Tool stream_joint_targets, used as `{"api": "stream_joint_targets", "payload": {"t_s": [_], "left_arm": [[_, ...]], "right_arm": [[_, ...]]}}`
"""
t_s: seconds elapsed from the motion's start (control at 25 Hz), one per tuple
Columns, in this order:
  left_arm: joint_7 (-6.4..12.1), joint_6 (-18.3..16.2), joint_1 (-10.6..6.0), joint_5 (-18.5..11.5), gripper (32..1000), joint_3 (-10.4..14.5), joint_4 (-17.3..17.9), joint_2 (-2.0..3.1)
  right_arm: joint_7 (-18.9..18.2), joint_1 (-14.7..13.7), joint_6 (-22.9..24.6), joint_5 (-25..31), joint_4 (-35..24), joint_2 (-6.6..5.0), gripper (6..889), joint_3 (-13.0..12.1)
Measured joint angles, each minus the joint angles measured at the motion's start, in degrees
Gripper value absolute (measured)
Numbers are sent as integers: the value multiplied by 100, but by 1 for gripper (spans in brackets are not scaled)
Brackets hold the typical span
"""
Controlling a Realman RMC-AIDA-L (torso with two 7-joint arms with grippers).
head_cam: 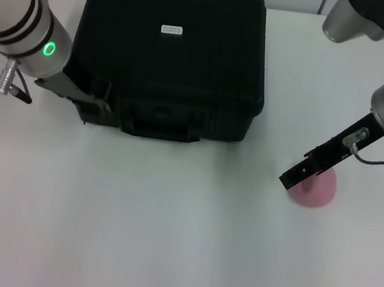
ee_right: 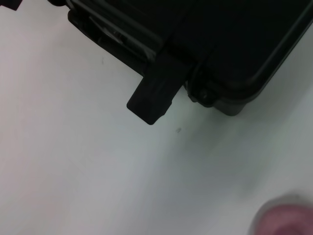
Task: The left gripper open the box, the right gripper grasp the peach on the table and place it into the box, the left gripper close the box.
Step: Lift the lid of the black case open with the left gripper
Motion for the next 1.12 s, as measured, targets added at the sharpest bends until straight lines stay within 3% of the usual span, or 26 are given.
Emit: {"api": "stream_joint_targets", "payload": {"t_s": [0.56,1.12], "left_arm": [[-1,-168,33,9,390,0,350,9],[-38,-520,21,164,391,-32,1155,15]], "right_arm": [[0,9,25,0,0,0,823,5],[0,34,36,0,0,0,820,0]]}}
